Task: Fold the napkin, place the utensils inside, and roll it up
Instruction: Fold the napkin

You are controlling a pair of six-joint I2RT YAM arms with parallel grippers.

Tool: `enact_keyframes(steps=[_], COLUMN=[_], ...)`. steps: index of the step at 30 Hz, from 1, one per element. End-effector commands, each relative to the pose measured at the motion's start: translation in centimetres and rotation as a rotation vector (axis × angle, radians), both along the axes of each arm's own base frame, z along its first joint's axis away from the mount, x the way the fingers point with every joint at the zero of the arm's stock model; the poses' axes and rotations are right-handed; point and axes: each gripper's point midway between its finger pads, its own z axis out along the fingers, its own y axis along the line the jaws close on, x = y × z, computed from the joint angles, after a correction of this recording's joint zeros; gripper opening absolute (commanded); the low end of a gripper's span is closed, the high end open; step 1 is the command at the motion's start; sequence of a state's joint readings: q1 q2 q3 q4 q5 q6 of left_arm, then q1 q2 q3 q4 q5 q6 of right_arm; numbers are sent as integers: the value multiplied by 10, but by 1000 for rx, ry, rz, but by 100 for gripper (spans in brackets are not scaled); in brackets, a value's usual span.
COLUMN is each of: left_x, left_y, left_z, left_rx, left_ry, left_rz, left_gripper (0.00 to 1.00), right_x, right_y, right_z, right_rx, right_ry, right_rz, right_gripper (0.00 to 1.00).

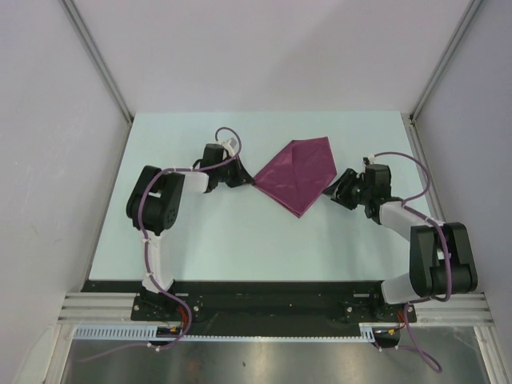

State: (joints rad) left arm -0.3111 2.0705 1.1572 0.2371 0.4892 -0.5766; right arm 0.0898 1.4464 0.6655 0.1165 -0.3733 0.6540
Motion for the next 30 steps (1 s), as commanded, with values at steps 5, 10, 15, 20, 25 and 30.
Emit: enact_keyframes(steps=[5, 10, 15, 20, 25, 30], left_x=[-23, -42, -65, -94, -114, -118], left_y=[6, 19, 33, 57, 65, 63], left_z=[3, 11, 13, 16, 17, 15], left_rx=[19, 49, 71, 116, 99, 95], left_ry=[21, 18, 25, 23, 25, 51], left_rz=[-7, 33, 71, 142, 184, 173], left_gripper=[0, 0, 0, 0, 0, 31], right_x=[-2, -12, -28, -50, -69, -94], right_y=[-1, 5, 30, 66, 77, 98], right_z=[27, 18, 7, -5, -15, -22], right_rx=[-60, -83, -85, -92, -142, -149], right_ry=[-69, -42, -15, 13, 56, 101], right_rz=[14, 36, 102, 208, 251, 321], right_gripper=[52, 52, 52, 53, 53, 54])
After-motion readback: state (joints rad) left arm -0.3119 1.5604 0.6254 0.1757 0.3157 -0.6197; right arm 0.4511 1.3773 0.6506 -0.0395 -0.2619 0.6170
